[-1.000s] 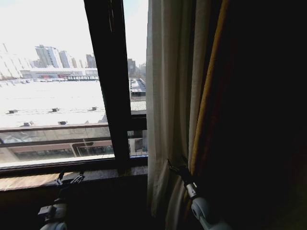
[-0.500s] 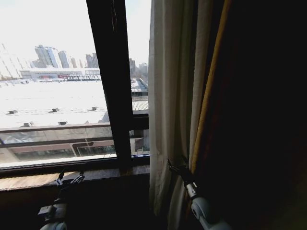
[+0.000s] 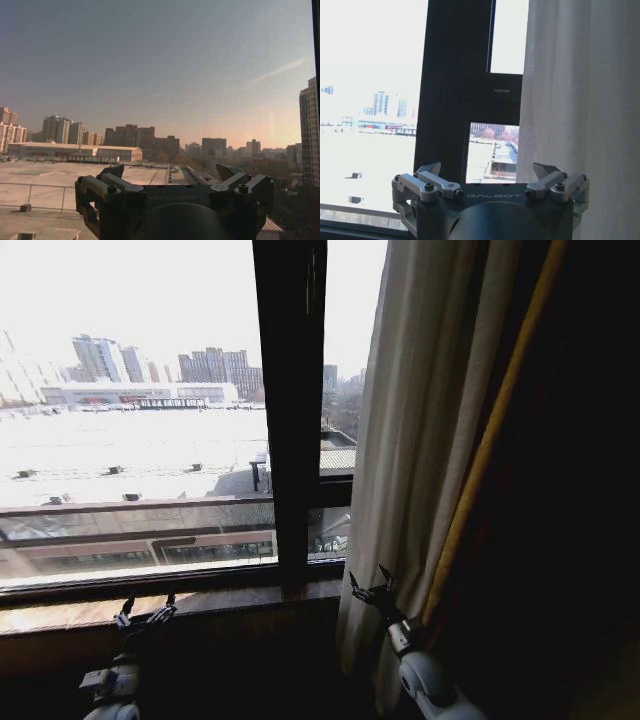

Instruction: Open the curtains by pulling them apart, changing their state from closed to fully open.

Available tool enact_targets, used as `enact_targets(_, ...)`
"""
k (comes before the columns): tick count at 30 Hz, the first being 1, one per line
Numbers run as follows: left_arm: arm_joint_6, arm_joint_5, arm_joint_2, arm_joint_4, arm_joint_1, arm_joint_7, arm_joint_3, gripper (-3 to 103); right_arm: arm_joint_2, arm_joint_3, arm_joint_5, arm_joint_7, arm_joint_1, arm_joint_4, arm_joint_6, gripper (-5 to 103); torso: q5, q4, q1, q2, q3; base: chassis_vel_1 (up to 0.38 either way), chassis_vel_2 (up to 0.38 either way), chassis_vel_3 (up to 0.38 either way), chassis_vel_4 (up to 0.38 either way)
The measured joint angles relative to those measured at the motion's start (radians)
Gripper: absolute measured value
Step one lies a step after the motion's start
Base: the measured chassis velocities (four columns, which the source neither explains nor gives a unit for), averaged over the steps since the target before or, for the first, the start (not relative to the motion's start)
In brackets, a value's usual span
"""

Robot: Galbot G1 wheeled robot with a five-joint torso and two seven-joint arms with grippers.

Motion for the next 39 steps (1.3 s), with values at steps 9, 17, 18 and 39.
enact_targets(9,0.000,0.000,0.000,0.000,0.000,0.000,0.000,100,0.000,0.000,0.000,0.000,0.000,0.000,0.000,100,-0.0001,0.0000,0.000,0.000,0.000,0.369,0.338,-0.388,-0.340)
enact_targets(17,0.000,0.000,0.000,0.000,0.000,0.000,0.000,100,0.000,0.000,0.000,0.000,0.000,0.000,0.000,100,0.0001,0.0000,0.000,0.000,0.000,0.393,0.328,-0.401,-0.325)
enact_targets(18,0.000,0.000,0.000,0.000,0.000,0.000,0.000,100,0.000,0.000,0.000,0.000,0.000,0.000,0.000,100,0.0002,0.0000,0.000,0.000,0.000,0.388,0.337,-0.416,-0.313)
enact_targets(39,0.000,0.000,0.000,0.000,0.000,0.000,0.000,100,0.000,0.000,0.000,0.000,0.000,0.000,0.000,100,0.0000,0.0000,0.000,0.000,0.000,0.379,0.329,-0.380,-0.325)
